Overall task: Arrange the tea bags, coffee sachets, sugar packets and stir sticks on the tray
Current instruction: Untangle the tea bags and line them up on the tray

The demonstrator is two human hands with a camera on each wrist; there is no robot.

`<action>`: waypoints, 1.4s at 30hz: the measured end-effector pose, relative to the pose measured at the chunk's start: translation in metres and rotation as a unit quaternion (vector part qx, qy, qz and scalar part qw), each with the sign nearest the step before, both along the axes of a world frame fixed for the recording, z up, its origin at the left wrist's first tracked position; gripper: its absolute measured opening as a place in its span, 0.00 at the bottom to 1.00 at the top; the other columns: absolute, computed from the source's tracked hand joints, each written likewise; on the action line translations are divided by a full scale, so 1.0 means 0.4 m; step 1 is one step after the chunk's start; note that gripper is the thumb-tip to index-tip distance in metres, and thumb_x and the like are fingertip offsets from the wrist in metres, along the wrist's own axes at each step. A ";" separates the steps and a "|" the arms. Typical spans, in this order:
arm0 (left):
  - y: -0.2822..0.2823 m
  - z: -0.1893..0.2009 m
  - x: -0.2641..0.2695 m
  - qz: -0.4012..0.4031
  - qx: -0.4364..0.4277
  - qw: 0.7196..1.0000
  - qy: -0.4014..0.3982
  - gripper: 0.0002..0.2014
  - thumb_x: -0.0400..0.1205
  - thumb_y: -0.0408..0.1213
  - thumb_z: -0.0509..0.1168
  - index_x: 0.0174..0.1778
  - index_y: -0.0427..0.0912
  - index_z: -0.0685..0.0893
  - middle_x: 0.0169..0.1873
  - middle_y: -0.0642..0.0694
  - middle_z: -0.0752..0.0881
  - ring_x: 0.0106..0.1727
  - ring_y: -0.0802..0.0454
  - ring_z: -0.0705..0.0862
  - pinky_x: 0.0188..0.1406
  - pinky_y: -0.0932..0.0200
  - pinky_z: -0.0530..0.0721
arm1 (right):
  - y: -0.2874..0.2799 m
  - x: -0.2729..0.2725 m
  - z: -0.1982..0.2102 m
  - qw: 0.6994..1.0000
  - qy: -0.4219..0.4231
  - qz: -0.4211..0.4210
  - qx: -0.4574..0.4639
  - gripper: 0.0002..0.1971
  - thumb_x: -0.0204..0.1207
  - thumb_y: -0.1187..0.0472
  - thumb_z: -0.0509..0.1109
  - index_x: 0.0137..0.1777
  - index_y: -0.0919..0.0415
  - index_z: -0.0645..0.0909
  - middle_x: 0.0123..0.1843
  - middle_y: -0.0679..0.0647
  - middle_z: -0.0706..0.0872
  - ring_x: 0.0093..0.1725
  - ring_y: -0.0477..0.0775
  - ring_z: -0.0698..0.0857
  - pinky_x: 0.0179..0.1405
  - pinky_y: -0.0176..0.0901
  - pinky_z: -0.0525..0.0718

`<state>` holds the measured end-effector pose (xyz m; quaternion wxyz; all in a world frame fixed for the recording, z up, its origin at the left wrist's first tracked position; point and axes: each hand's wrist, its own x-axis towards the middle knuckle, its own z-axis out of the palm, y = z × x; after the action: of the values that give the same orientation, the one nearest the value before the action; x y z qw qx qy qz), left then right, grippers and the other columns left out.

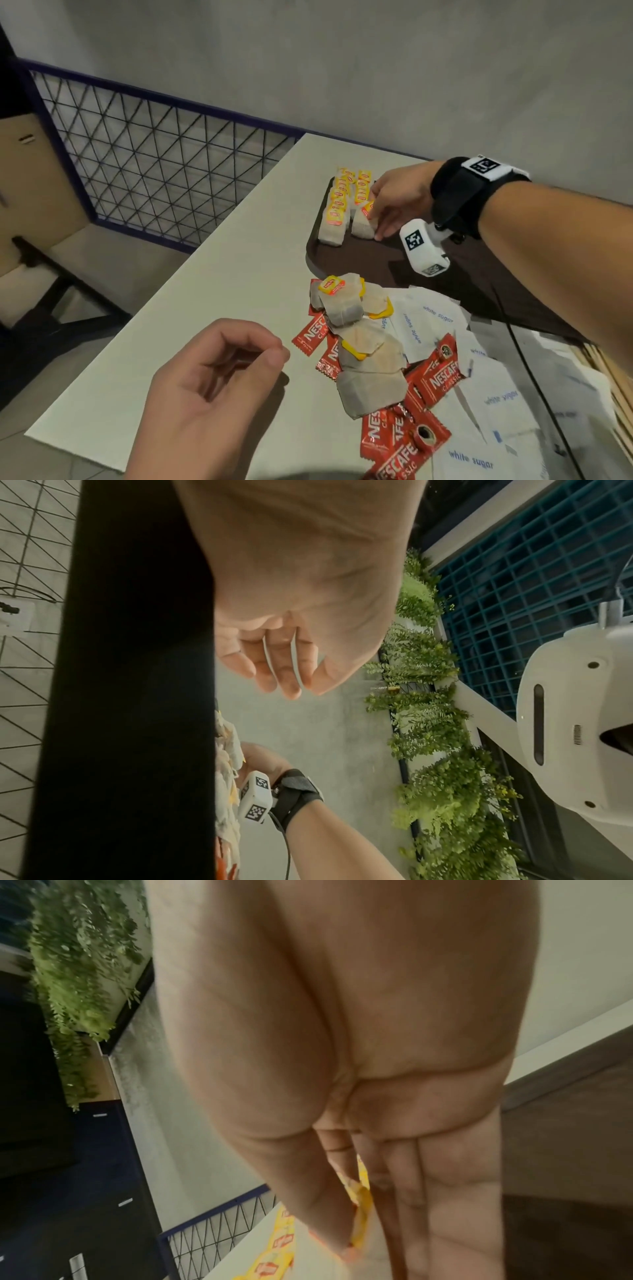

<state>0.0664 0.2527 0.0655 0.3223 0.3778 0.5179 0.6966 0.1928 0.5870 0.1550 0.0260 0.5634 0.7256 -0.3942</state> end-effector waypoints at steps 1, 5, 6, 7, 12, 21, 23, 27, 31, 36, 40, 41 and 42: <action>0.003 -0.001 -0.002 0.005 0.004 1.000 -0.002 0.13 0.55 0.48 0.77 0.30 0.44 0.90 0.31 0.38 0.90 0.28 0.54 0.86 0.31 0.71 0.84 | 0.007 -0.005 0.000 1.000 0.000 -0.007 0.004 0.04 0.83 0.73 0.67 0.48 0.68 0.76 0.47 0.74 0.91 0.48 0.67 0.94 0.64 0.65 0.87; 0.009 -0.008 0.000 0.013 0.007 1.000 -0.012 0.16 0.55 0.50 0.75 0.31 0.43 0.90 0.30 0.37 0.89 0.29 0.51 0.85 0.31 0.70 0.84 | 0.023 -0.017 -0.003 0.999 -0.016 -0.036 0.016 0.10 0.83 0.69 0.70 0.60 0.74 0.78 0.51 0.75 0.91 0.50 0.69 0.94 0.65 0.68 0.86; 0.008 -0.010 0.000 0.014 0.006 1.000 -0.009 0.16 0.55 0.50 0.75 0.31 0.43 0.90 0.30 0.38 0.89 0.29 0.51 0.85 0.31 0.70 0.84 | 0.023 -0.017 0.000 0.999 -0.027 -0.041 0.024 0.13 0.83 0.66 0.72 0.61 0.75 0.78 0.51 0.74 0.91 0.51 0.69 0.94 0.64 0.68 0.87; 0.009 -0.009 0.000 0.014 0.004 1.000 -0.006 0.16 0.55 0.51 0.75 0.31 0.43 0.90 0.31 0.39 0.90 0.30 0.51 0.85 0.32 0.70 0.84 | 0.020 -0.017 0.007 0.997 -0.042 -0.041 0.040 0.16 0.81 0.63 0.75 0.62 0.75 0.80 0.50 0.72 0.92 0.50 0.69 0.94 0.62 0.68 0.88; 0.011 -0.002 0.005 0.015 -0.001 1.000 -0.011 0.14 0.56 0.50 0.75 0.31 0.45 0.90 0.31 0.39 0.89 0.30 0.52 0.85 0.33 0.68 0.85 | -0.079 -0.019 0.067 0.971 -0.102 0.070 0.203 0.12 0.82 0.53 0.74 0.57 0.62 0.84 0.48 0.60 0.92 0.45 0.62 0.94 0.42 0.51 0.94; 0.002 -0.007 0.007 0.022 -0.023 0.999 0.039 0.06 0.72 0.34 0.79 0.35 0.48 0.90 0.34 0.47 0.90 0.36 0.51 0.85 0.43 0.59 0.84 | -0.333 -0.059 0.024 0.916 -0.154 0.334 0.164 0.09 0.76 0.44 0.77 0.49 0.48 0.90 0.46 0.45 0.92 0.47 0.47 0.89 0.53 0.50 0.91; 0.000 -0.002 0.006 0.021 -0.026 0.998 0.052 0.08 0.75 0.32 0.79 0.36 0.49 0.90 0.35 0.47 0.90 0.37 0.52 0.86 0.45 0.56 0.82 | -0.343 -0.059 0.007 0.902 -0.181 0.344 0.189 0.12 0.75 0.44 0.78 0.54 0.47 0.89 0.47 0.43 0.90 0.47 0.48 0.88 0.54 0.50 0.91; 0.000 -0.009 0.003 0.027 -0.039 0.996 0.074 0.13 0.78 0.26 0.73 0.35 0.50 0.89 0.34 0.48 0.89 0.36 0.52 0.85 0.43 0.57 0.82 | -0.352 -0.045 -0.005 0.896 -0.204 0.337 0.206 0.15 0.75 0.47 0.79 0.58 0.53 0.89 0.50 0.48 0.90 0.48 0.50 0.88 0.53 0.48 0.91; -0.003 -0.013 -0.001 0.025 -0.042 0.996 0.070 0.11 0.78 0.27 0.73 0.37 0.50 0.89 0.34 0.49 0.89 0.38 0.49 0.85 0.44 0.54 0.81 | -0.354 -0.031 0.010 0.907 -0.191 0.313 0.209 0.20 0.72 0.48 0.82 0.61 0.50 0.84 0.48 0.44 0.85 0.45 0.46 0.84 0.45 0.41 0.88; -0.002 -0.012 0.001 0.021 -0.038 0.997 0.070 0.11 0.78 0.27 0.73 0.37 0.50 0.89 0.34 0.48 0.89 0.39 0.48 0.86 0.45 0.53 0.83 | -0.349 -0.010 0.025 0.921 -0.174 0.290 0.192 0.23 0.73 0.46 0.81 0.66 0.50 0.83 0.52 0.44 0.85 0.49 0.47 0.84 0.50 0.41 0.88; -0.004 -0.011 0.000 0.019 -0.039 0.997 0.059 0.12 0.79 0.28 0.73 0.37 0.52 0.89 0.35 0.50 0.89 0.39 0.51 0.85 0.45 0.54 0.82 | -0.356 0.011 0.038 0.924 -0.150 0.264 0.231 0.16 0.79 0.48 0.76 0.64 0.51 0.82 0.50 0.42 0.81 0.48 0.45 0.82 0.40 0.34 0.81; -0.005 -0.011 0.000 0.018 -0.038 0.997 0.058 0.12 0.78 0.29 0.73 0.37 0.52 0.89 0.35 0.50 0.89 0.39 0.51 0.85 0.45 0.55 0.82 | -0.362 0.017 0.040 0.925 -0.141 0.255 0.245 0.13 0.81 0.47 0.74 0.60 0.51 0.83 0.49 0.44 0.83 0.47 0.46 0.83 0.38 0.34 0.79; -0.005 -0.011 0.000 0.017 -0.037 0.997 0.059 0.11 0.78 0.29 0.73 0.37 0.53 0.89 0.35 0.50 0.89 0.39 0.51 0.85 0.45 0.55 0.81 | -0.371 0.022 0.040 0.926 -0.132 0.249 0.252 0.13 0.81 0.44 0.72 0.55 0.52 0.85 0.47 0.46 0.85 0.46 0.48 0.85 0.36 0.34 0.80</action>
<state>0.0665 0.2506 0.0609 0.2935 0.3967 0.5679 0.6588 0.2016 0.4384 0.1709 0.0757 0.3997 0.9079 -0.1014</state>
